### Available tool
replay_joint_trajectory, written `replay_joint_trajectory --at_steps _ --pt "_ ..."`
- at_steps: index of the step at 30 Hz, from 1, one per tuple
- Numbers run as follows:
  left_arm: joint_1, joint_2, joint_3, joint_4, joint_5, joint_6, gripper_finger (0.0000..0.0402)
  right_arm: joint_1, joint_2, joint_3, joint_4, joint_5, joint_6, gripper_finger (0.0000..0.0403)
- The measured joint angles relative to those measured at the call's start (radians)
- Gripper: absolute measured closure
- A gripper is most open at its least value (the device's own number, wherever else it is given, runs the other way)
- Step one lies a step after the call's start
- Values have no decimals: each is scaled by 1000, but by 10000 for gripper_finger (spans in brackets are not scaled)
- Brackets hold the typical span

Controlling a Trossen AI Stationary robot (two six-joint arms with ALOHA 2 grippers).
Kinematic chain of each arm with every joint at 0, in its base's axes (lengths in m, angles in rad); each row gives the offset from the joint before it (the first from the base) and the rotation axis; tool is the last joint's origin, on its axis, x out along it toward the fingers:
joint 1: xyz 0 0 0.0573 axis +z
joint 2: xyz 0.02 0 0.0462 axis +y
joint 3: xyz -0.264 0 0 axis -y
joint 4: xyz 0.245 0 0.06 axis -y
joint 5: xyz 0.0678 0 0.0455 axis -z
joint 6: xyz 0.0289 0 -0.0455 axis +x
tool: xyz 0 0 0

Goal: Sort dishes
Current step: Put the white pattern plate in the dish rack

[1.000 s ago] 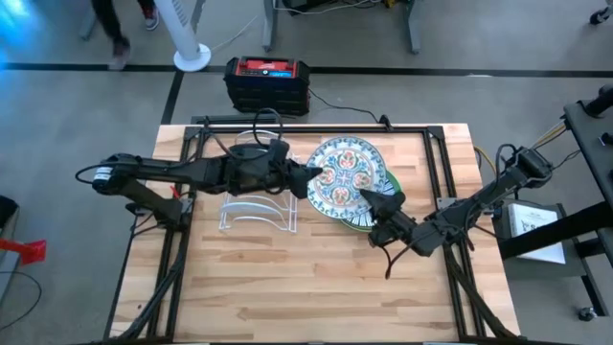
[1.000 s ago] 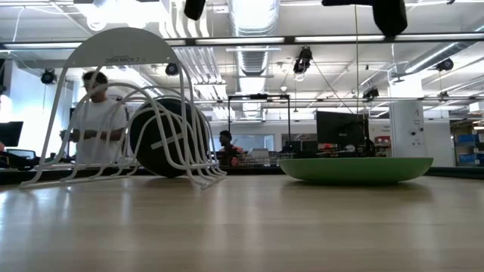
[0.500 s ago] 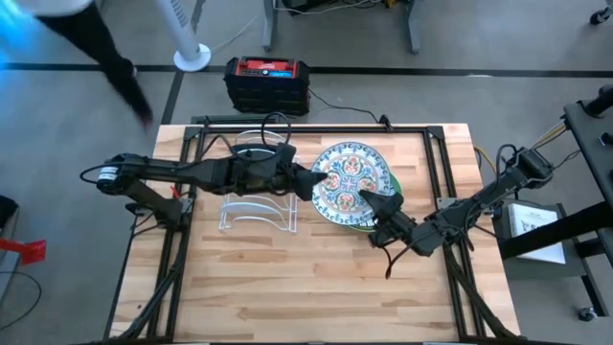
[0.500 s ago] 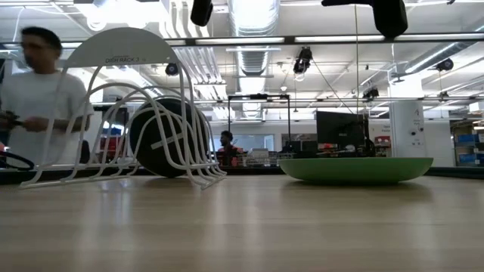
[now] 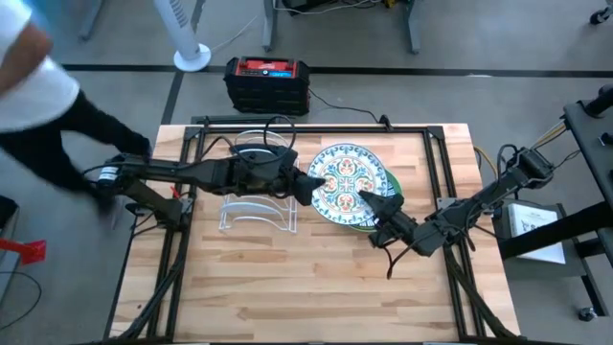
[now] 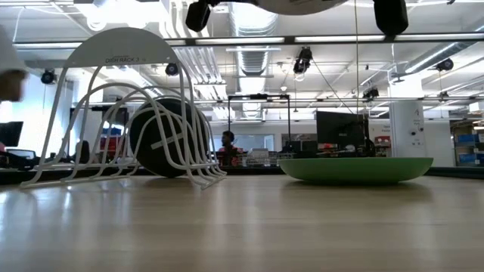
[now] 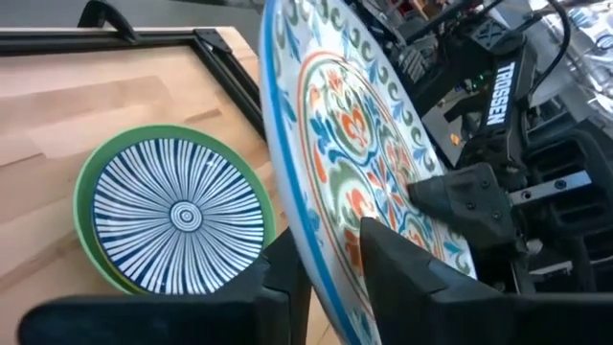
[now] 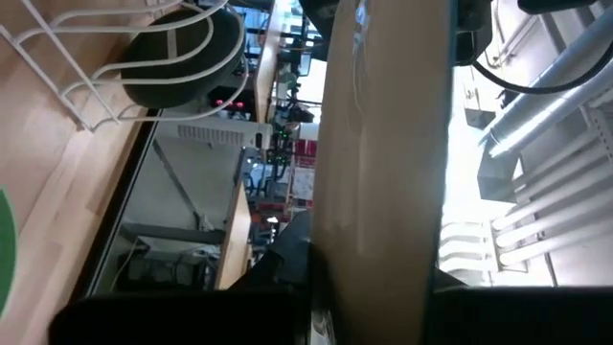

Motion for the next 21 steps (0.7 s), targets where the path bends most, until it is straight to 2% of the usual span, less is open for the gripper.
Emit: replay_joint_trajectory --at_steps 12,21 --pt "-2 -7 0 -6 -16 10 298 -2 2 0 2 -16 19 377" --pt "-2 -9 0 -5 -17 22 245 -3 3 0 2 -20 20 377"
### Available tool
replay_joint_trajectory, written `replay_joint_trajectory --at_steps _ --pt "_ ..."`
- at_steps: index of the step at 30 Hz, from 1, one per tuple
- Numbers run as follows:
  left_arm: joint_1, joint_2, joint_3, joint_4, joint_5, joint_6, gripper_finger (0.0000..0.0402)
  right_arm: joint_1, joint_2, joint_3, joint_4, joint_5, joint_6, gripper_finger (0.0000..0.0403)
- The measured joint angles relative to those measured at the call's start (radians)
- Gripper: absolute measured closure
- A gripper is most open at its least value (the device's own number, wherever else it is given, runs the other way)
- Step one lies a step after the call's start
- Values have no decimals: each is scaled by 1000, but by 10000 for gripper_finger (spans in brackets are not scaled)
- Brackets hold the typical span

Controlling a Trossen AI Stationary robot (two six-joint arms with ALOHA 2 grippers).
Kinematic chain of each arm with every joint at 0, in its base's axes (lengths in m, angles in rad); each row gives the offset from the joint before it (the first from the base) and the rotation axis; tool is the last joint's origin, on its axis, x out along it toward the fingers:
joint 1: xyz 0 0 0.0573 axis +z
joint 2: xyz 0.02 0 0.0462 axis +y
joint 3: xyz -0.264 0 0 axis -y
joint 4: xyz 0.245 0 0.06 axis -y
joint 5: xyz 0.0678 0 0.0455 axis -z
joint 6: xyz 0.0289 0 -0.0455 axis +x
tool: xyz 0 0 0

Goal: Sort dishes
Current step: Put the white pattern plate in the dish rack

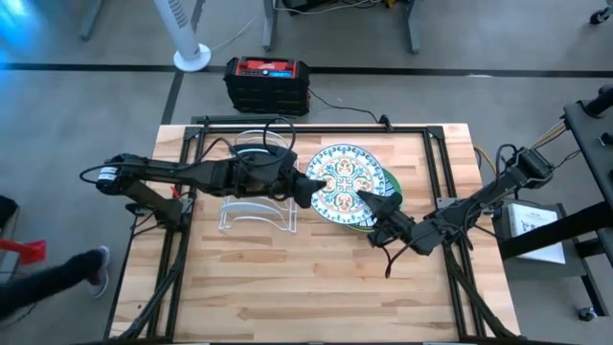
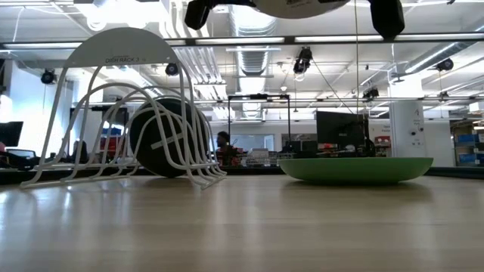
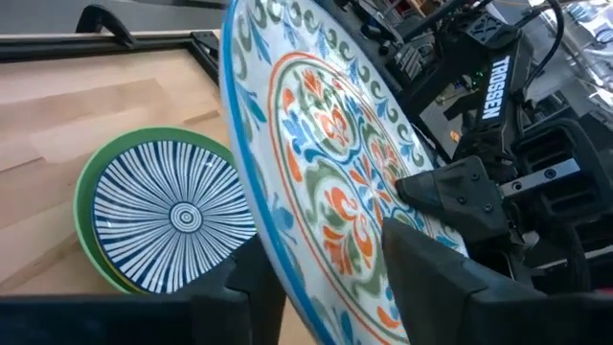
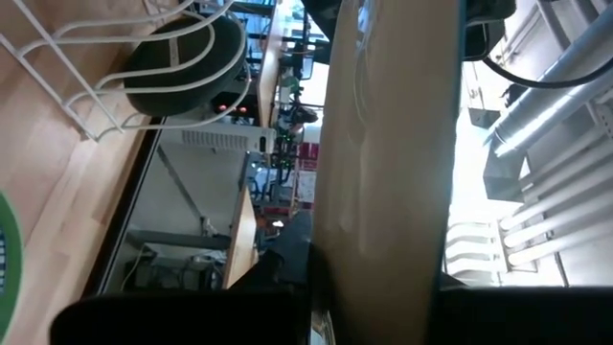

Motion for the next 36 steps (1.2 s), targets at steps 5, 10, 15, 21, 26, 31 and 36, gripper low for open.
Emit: replay_joint_trajectory --at_steps 5,10,15,21,26,31,36 --pt "0 -5 0 -16 1 47 223 0 1 0 -2 -7 32 377" --pt "0 -6 0 -29 0 101 216 0 1 0 -5 -8 54 377" --pt "0 -7 0 -51 -2 161 216 0 -2 -1 -12 -7 103 377" --pt "0 -9 1 -53 -4 192 215 1 -4 -1 -12 -7 113 377" --pt "1 -10 4 -53 -6 175 215 1 -9 -1 -12 -9 156 377" --pt "5 -11 15 -60 -2 162 206 1 -12 -1 -7 -10 173 377" --pt "5 -11 37 -71 1 161 176 2 -15 -1 3 1 188 377"
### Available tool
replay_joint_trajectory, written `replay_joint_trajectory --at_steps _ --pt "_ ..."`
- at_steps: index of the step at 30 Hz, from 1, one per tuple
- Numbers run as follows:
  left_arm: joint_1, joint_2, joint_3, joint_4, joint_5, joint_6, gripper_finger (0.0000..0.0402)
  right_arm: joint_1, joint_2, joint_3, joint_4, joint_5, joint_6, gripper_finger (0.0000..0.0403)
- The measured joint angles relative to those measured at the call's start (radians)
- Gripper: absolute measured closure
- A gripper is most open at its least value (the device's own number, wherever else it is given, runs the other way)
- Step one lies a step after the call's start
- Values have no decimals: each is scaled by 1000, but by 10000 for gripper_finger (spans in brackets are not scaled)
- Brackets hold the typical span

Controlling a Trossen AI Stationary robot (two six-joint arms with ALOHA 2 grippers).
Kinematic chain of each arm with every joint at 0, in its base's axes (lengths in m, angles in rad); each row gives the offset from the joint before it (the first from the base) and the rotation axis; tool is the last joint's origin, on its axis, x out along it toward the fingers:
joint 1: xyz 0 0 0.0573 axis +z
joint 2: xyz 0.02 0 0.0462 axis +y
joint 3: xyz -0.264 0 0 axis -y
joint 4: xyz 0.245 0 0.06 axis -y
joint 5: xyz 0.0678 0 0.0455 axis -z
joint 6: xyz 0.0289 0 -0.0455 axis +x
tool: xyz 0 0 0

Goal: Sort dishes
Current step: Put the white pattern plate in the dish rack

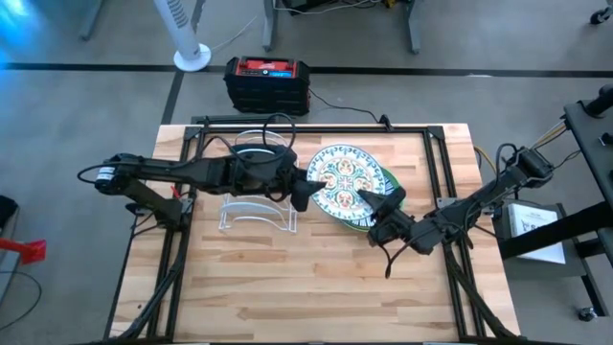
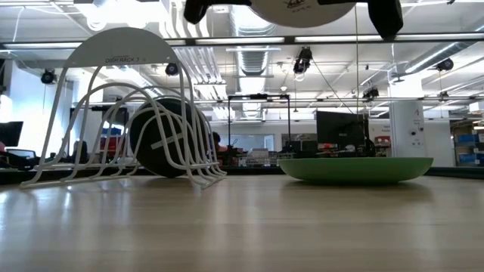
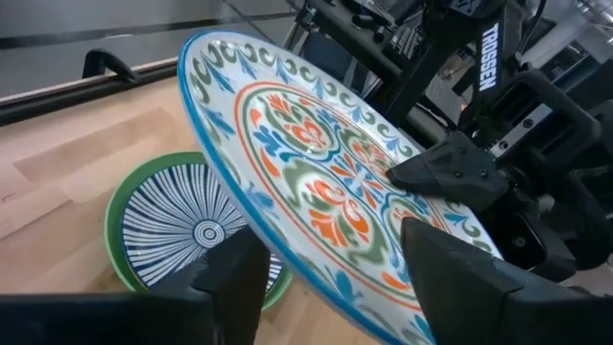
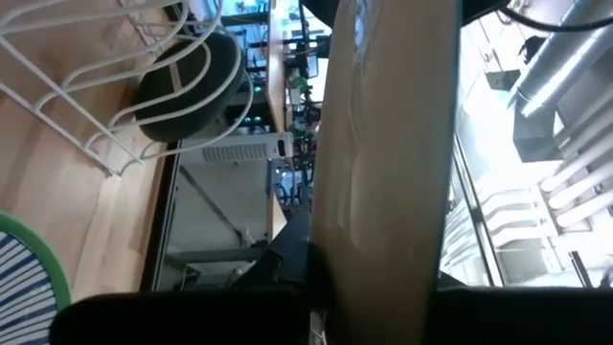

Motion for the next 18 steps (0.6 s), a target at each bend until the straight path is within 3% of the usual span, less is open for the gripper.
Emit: replay_joint_trajectory --at_steps 9,18 --pt "1 1 14 -34 -4 0 128 0 -2 0 -2 3 20 377" --pt "1 0 14 -77 17 11 118 0 -3 0 -12 -11 29 377"
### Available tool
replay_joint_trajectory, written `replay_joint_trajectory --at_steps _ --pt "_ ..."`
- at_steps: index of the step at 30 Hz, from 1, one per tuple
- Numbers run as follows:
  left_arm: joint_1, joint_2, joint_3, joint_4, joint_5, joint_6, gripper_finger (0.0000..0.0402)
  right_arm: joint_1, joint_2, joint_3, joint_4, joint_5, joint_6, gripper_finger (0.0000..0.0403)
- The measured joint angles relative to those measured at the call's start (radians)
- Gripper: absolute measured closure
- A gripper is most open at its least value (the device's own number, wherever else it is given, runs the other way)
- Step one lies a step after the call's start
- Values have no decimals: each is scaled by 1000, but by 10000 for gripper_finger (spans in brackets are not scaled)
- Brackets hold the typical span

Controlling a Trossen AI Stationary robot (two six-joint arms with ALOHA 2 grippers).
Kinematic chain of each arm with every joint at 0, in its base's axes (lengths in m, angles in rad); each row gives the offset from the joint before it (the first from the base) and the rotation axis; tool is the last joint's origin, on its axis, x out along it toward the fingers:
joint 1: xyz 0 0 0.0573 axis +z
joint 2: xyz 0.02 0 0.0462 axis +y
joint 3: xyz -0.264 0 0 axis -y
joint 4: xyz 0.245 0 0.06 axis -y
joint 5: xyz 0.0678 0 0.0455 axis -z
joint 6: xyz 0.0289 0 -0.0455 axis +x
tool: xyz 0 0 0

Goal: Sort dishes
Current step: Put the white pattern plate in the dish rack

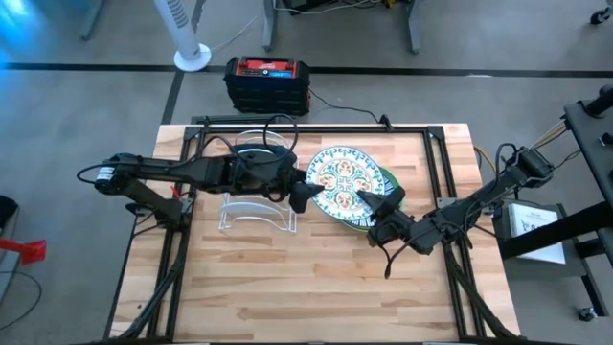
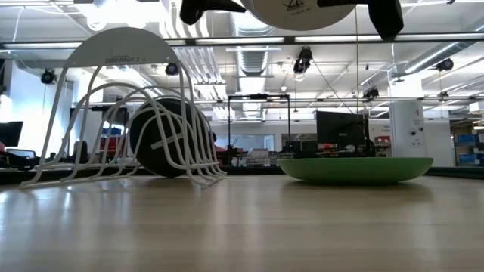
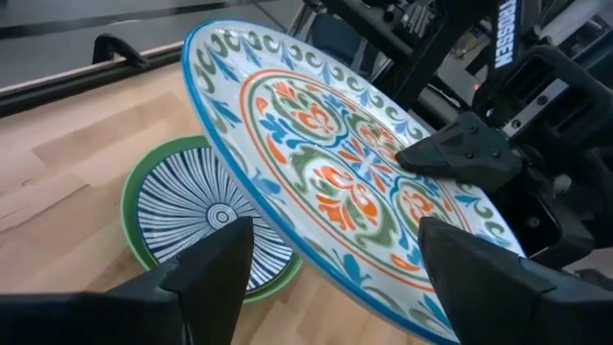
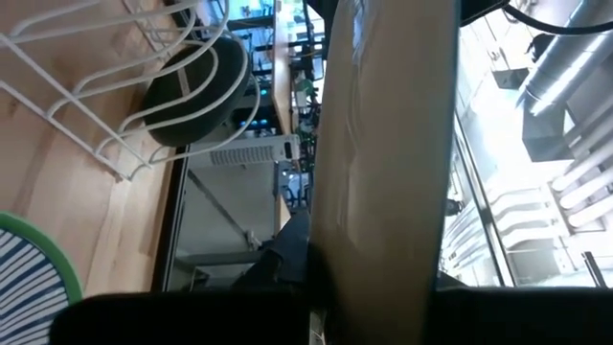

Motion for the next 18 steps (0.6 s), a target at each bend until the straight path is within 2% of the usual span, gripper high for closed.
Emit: replay_joint_trajectory --at_steps 10,18 --pt "0 -9 37 13 7 26 118 -1 -4 0 19 19 30 377" --pt "-1 -10 97 -80 2 55 118 -1 -27 0 7 12 60 377"
